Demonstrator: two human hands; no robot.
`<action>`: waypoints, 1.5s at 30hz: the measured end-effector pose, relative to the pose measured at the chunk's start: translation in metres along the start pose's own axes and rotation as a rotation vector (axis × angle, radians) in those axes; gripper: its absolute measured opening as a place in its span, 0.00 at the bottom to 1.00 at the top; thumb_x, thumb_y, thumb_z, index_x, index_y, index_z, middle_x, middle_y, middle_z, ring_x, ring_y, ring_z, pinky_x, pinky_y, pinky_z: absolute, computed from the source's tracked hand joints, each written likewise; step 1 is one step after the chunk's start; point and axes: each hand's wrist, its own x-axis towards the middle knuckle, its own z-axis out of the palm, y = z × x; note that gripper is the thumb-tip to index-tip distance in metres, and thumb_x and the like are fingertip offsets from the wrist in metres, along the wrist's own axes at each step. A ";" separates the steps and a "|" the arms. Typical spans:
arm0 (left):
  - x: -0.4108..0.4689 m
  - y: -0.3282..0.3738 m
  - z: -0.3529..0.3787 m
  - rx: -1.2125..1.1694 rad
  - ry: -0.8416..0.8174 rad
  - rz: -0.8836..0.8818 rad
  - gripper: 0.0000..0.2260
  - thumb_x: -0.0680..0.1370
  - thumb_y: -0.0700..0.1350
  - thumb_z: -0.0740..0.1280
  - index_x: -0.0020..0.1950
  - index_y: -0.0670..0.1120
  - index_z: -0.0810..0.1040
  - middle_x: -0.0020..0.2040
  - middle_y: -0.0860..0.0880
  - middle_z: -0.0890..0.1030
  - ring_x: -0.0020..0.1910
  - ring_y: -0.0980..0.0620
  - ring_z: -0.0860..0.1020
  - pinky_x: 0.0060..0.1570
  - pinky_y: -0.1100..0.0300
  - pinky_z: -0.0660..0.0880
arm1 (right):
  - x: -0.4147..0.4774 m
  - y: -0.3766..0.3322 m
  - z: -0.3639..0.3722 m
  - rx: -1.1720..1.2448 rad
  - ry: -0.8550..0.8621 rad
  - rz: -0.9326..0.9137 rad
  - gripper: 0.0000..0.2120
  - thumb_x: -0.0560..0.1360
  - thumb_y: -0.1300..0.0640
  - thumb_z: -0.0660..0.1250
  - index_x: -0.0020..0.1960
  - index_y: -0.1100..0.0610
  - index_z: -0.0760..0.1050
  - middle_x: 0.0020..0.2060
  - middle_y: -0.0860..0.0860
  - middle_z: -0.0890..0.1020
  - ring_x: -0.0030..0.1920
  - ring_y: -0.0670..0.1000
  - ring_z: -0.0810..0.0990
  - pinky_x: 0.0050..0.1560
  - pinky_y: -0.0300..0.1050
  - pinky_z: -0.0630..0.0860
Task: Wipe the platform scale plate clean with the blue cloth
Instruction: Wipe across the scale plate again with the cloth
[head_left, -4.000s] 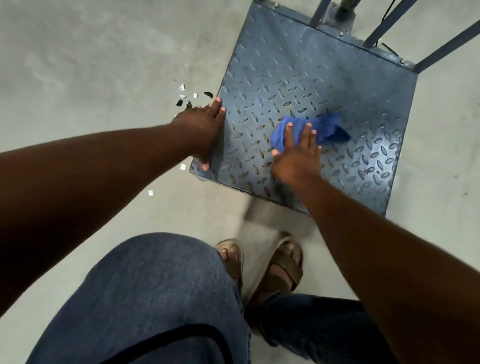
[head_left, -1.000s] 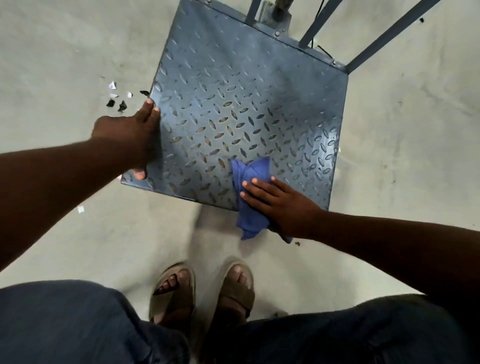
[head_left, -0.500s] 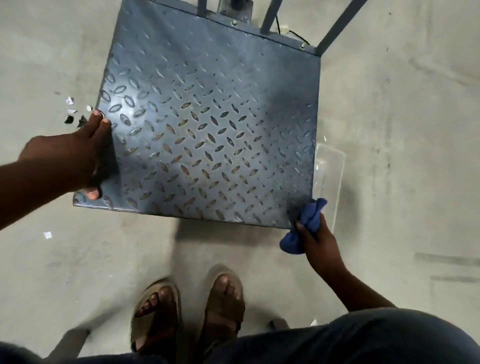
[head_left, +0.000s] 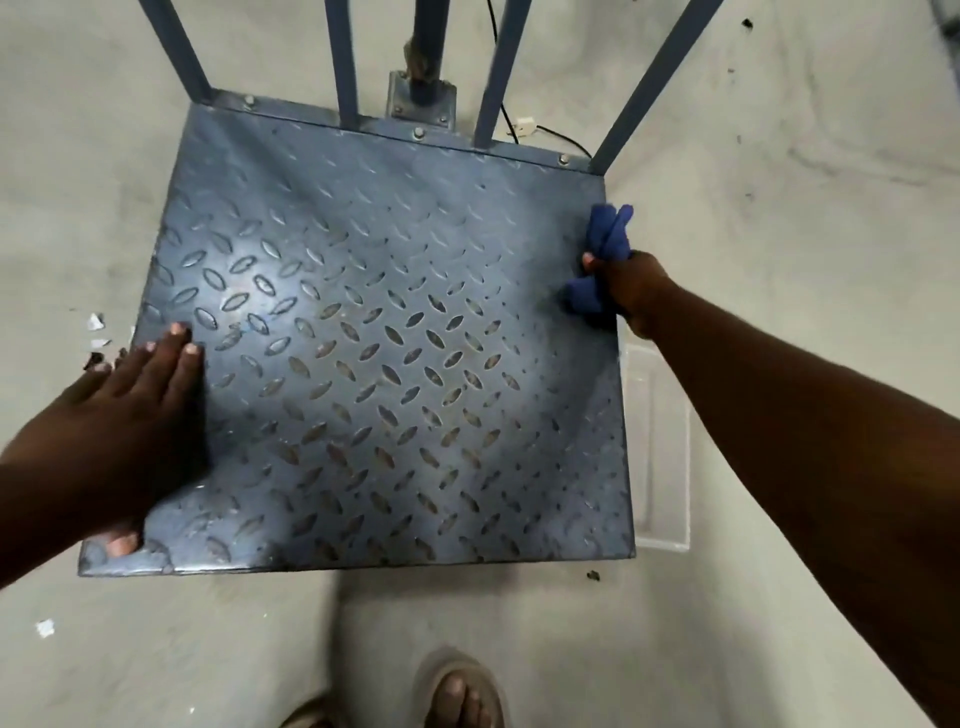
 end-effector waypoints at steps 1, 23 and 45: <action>-0.001 0.001 -0.004 0.010 0.019 0.018 0.60 0.65 0.67 0.65 0.87 0.44 0.40 0.87 0.38 0.49 0.73 0.21 0.70 0.64 0.25 0.73 | 0.013 -0.013 0.003 -0.041 0.014 -0.032 0.19 0.71 0.46 0.77 0.54 0.57 0.77 0.60 0.60 0.82 0.59 0.58 0.82 0.65 0.55 0.79; -0.007 0.021 -0.018 0.167 0.018 -0.063 0.37 0.76 0.54 0.57 0.75 0.26 0.69 0.76 0.27 0.70 0.67 0.24 0.78 0.48 0.29 0.82 | 0.010 0.004 0.039 -0.846 0.307 -0.295 0.33 0.83 0.41 0.53 0.80 0.62 0.61 0.78 0.63 0.65 0.79 0.63 0.62 0.80 0.62 0.57; -0.010 0.025 -0.018 0.101 -0.077 -0.086 0.31 0.75 0.44 0.55 0.74 0.28 0.73 0.76 0.27 0.69 0.69 0.26 0.77 0.51 0.32 0.83 | 0.035 -0.029 0.069 -0.708 0.479 -0.068 0.36 0.81 0.40 0.49 0.81 0.62 0.56 0.78 0.68 0.59 0.78 0.69 0.58 0.79 0.63 0.55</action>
